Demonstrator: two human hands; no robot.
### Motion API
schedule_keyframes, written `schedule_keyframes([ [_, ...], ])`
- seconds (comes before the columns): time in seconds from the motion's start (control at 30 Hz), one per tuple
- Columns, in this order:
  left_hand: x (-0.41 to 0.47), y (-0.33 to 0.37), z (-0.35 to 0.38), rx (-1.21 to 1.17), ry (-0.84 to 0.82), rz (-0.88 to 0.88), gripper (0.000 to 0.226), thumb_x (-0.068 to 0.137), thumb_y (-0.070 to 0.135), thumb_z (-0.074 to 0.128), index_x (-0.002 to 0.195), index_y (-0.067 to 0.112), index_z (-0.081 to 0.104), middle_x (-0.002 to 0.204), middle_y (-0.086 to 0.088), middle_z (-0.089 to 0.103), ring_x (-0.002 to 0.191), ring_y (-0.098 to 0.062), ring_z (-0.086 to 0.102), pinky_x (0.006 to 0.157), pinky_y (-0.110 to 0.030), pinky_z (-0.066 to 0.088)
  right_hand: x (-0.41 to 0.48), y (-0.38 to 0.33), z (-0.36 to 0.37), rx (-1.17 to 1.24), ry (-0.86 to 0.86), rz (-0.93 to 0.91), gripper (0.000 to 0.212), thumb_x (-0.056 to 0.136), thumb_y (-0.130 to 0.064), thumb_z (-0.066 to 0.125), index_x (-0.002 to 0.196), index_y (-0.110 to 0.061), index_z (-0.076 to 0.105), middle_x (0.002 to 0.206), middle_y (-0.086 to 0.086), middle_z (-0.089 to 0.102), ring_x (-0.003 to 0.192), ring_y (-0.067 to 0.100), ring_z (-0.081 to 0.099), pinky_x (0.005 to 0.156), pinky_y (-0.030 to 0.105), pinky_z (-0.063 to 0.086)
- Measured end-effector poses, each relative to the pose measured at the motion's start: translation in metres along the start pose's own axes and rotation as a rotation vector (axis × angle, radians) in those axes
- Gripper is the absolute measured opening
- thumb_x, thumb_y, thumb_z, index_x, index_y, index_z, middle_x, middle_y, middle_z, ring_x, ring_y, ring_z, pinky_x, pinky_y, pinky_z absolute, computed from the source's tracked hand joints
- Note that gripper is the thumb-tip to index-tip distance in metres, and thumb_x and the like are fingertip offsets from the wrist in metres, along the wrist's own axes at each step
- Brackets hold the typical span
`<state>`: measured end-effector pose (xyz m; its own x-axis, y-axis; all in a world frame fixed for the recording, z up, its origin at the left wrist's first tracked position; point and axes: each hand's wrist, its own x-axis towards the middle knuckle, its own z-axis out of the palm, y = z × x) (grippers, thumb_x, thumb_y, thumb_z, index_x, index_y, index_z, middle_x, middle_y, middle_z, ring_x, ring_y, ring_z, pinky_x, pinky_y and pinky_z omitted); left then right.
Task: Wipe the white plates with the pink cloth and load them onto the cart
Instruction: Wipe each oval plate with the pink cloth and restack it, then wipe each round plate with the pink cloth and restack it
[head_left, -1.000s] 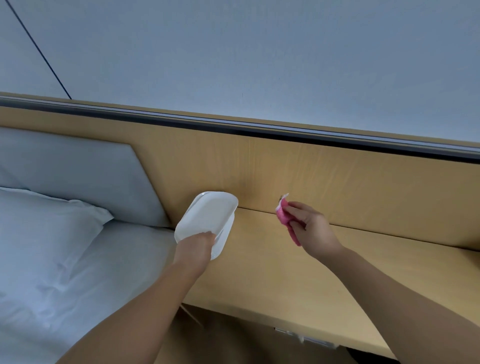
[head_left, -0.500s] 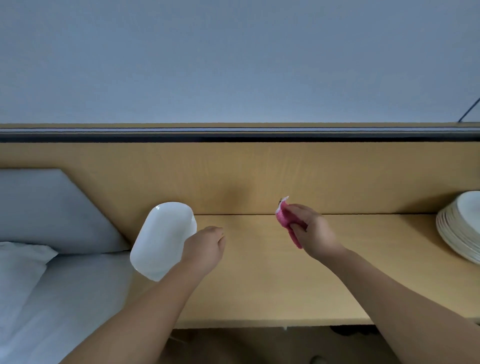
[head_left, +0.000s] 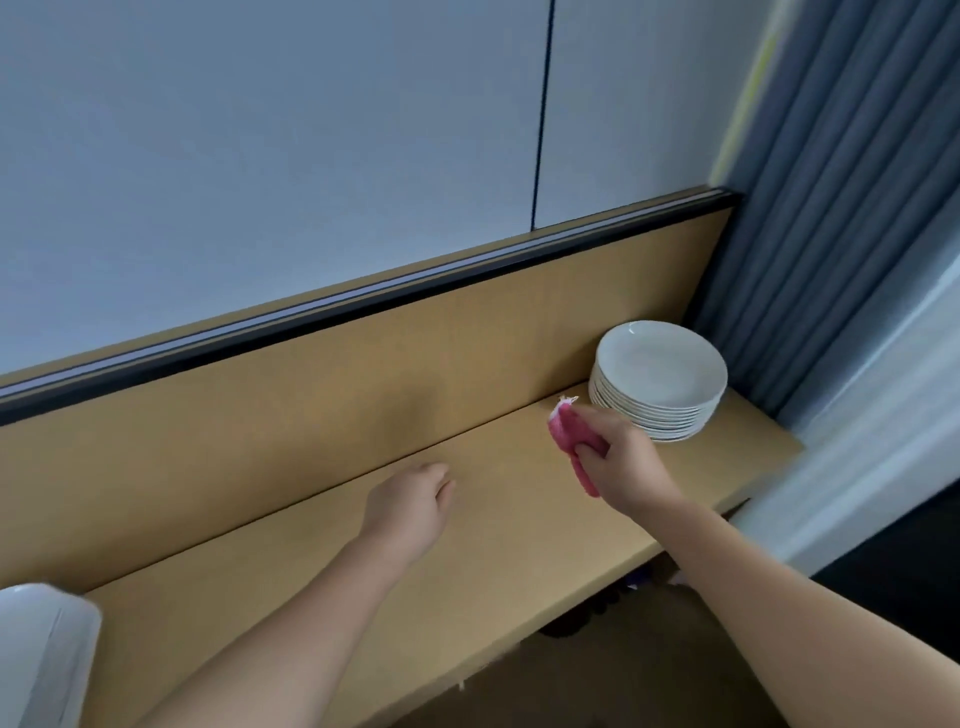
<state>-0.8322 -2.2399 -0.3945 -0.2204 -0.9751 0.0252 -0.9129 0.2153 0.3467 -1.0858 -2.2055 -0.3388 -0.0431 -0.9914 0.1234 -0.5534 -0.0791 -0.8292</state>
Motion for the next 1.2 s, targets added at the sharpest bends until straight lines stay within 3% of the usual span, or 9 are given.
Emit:
schedule_keyframes([
  [0.23, 0.064, 0.121, 0.035, -0.033, 0.011, 0.031, 0.035, 0.098, 0.037, 0.045, 0.129, 0.025, 0.056, 0.119, 0.01, 0.065, 0.108, -0.015, 0.061, 0.083, -0.028, 0.048, 0.015, 0.071, -0.115, -0.007, 0.116, 0.291, 0.037, 0.09, -0.006, 0.045, 0.114, -0.03, 0.059, 0.098, 0.004, 0.057, 0.039, 0.019, 0.054, 0.034, 0.031, 0.045],
  [0.37, 0.089, 0.155, 0.048, -0.031, -0.015, 0.046, 0.036, 0.099, 0.037, 0.043, 0.131, 0.024, 0.054, 0.115, 0.011, 0.066, 0.103, -0.015, 0.062, 0.08, -0.029, 0.049, 0.028, 0.093, -0.15, 0.02, 0.128, 0.432, 0.054, 0.092, -0.016, 0.049, 0.143, -0.03, 0.039, 0.084, 0.012, 0.063, 0.038, 0.019, 0.051, 0.037, 0.028, 0.042],
  [0.47, 0.11, 0.172, 0.053, -0.013, -0.045, 0.076, 0.037, 0.1, 0.038, 0.04, 0.132, 0.022, 0.051, 0.111, 0.006, 0.067, 0.099, -0.019, 0.063, 0.079, -0.033, 0.051, 0.039, 0.1, -0.169, 0.027, 0.098, 0.483, 0.04, 0.091, -0.018, 0.046, 0.123, -0.041, 0.039, 0.066, 0.009, 0.06, 0.036, 0.021, 0.045, 0.038, 0.027, 0.04],
  [0.57, 0.13, 0.184, 0.058, -0.025, -0.05, 0.109, 0.032, 0.099, 0.037, 0.041, 0.125, 0.02, 0.053, 0.108, 0.004, 0.066, 0.096, -0.022, 0.062, 0.076, -0.035, 0.051, 0.049, 0.104, -0.181, 0.018, 0.099, 0.492, 0.017, 0.082, -0.012, 0.035, 0.092, -0.025, 0.041, 0.048, 0.007, 0.05, 0.034, 0.02, 0.036, 0.038, 0.025, 0.036],
  [0.67, 0.147, 0.192, 0.066, 0.0, -0.067, 0.125, 0.03, 0.099, 0.036, 0.042, 0.119, 0.017, 0.053, 0.107, 0.002, 0.065, 0.093, -0.023, 0.062, 0.074, -0.036, 0.051, 0.061, 0.105, -0.191, 0.016, 0.107, 0.483, 0.017, 0.073, -0.01, 0.03, 0.071, -0.021, 0.043, 0.047, 0.009, 0.046, 0.038, 0.02, 0.032, 0.037, 0.024, 0.032],
  [0.77, 0.163, 0.205, 0.072, 0.041, -0.1, 0.118, 0.029, 0.1, 0.035, 0.04, 0.117, 0.015, 0.052, 0.106, -0.002, 0.064, 0.09, -0.025, 0.06, 0.066, -0.033, 0.045, 0.077, 0.115, -0.201, 0.0, 0.093, 0.509, 0.011, 0.071, -0.011, 0.031, 0.072, -0.015, 0.041, 0.048, 0.01, 0.046, 0.039, 0.021, 0.034, 0.039, 0.026, 0.032],
  [0.97, 0.203, 0.23, 0.093, 0.005, -0.143, 0.039, 0.032, 0.1, 0.03, 0.042, 0.123, 0.011, 0.049, 0.108, -0.006, 0.06, 0.09, -0.028, 0.059, 0.069, -0.036, 0.048, 0.131, 0.15, -0.216, 0.015, -0.016, 0.555, 0.017, 0.073, -0.011, 0.034, 0.081, -0.008, 0.049, 0.05, 0.009, 0.048, 0.043, 0.021, 0.038, 0.046, 0.034, 0.033],
  [1.07, 0.213, 0.24, 0.105, 0.029, -0.19, -0.003, 0.039, 0.1, 0.029, 0.041, 0.133, 0.008, 0.043, 0.112, -0.008, 0.06, 0.096, -0.029, 0.059, 0.072, -0.036, 0.048, 0.15, 0.172, -0.216, 0.071, -0.074, 0.62, 0.028, 0.083, -0.011, 0.036, 0.085, -0.022, 0.061, 0.052, 0.01, 0.049, 0.045, 0.021, 0.04, 0.042, 0.026, 0.033],
  [1.2, 0.217, 0.246, 0.114, -0.024, -0.191, -0.054, 0.04, 0.099, 0.023, 0.046, 0.134, 0.005, 0.044, 0.129, -0.012, 0.054, 0.105, -0.03, 0.057, 0.084, -0.04, 0.049, 0.169, 0.19, -0.213, 0.109, -0.138, 0.655, 0.024, 0.092, -0.019, 0.042, 0.093, -0.027, 0.065, 0.054, 0.012, 0.054, 0.05, 0.024, 0.047, 0.05, 0.034, 0.04],
])
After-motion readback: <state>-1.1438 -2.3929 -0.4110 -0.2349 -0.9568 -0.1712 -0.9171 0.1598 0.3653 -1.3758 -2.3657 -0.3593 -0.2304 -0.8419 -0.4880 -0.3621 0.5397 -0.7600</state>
